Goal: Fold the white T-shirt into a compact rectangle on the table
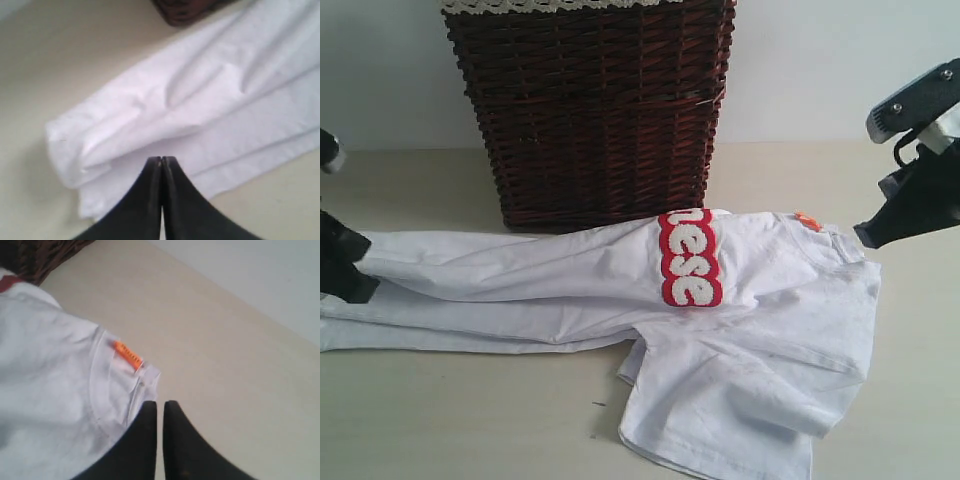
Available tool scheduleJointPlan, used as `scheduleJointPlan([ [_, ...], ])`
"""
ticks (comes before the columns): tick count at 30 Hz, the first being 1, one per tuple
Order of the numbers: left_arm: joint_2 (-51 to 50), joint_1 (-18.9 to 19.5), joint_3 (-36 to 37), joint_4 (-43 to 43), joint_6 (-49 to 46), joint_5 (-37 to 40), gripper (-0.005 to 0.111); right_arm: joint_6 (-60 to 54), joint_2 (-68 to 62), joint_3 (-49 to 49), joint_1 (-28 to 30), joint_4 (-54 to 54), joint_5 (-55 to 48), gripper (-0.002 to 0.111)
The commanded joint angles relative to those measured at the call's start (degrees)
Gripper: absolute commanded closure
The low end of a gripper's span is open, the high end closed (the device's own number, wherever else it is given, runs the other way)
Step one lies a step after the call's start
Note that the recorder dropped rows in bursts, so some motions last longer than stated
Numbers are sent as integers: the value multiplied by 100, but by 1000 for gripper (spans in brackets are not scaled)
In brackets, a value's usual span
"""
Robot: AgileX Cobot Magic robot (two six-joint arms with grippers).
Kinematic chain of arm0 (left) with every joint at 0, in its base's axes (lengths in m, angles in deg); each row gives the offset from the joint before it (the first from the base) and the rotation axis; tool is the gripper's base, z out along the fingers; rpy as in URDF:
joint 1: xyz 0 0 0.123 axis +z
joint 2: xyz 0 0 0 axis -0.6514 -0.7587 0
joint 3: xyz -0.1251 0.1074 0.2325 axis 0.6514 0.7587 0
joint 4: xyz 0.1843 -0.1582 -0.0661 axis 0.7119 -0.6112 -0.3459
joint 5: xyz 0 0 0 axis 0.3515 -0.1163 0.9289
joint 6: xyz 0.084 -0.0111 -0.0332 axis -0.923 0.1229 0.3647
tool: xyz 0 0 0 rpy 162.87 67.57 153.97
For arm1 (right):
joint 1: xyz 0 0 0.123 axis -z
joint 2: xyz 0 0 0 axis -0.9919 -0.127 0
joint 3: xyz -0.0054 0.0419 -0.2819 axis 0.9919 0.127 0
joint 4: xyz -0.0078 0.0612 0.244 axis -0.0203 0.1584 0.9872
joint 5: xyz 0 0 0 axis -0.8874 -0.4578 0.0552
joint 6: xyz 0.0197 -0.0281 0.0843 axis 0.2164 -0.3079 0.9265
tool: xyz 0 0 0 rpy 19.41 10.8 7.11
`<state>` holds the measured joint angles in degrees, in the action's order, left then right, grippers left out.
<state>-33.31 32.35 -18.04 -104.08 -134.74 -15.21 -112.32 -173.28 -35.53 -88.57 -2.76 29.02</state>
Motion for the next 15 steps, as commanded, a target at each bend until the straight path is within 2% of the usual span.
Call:
scheduleJointPlan([
  [1,-414,-81,-199,-296,36,1019,107,56,39,-136,-80,92,-644,108],
  [4,-745,-81,-199,-431,23,1120,107,56,39,-453,-80,739,-1272,108],
  [7,-1064,-81,-296,-549,23,895,107,46,39,-779,-80,1246,-1784,108],
  [15,-2016,-81,-365,-1149,33,-882,107,46,25,-1199,-80,1924,-2209,108],
])
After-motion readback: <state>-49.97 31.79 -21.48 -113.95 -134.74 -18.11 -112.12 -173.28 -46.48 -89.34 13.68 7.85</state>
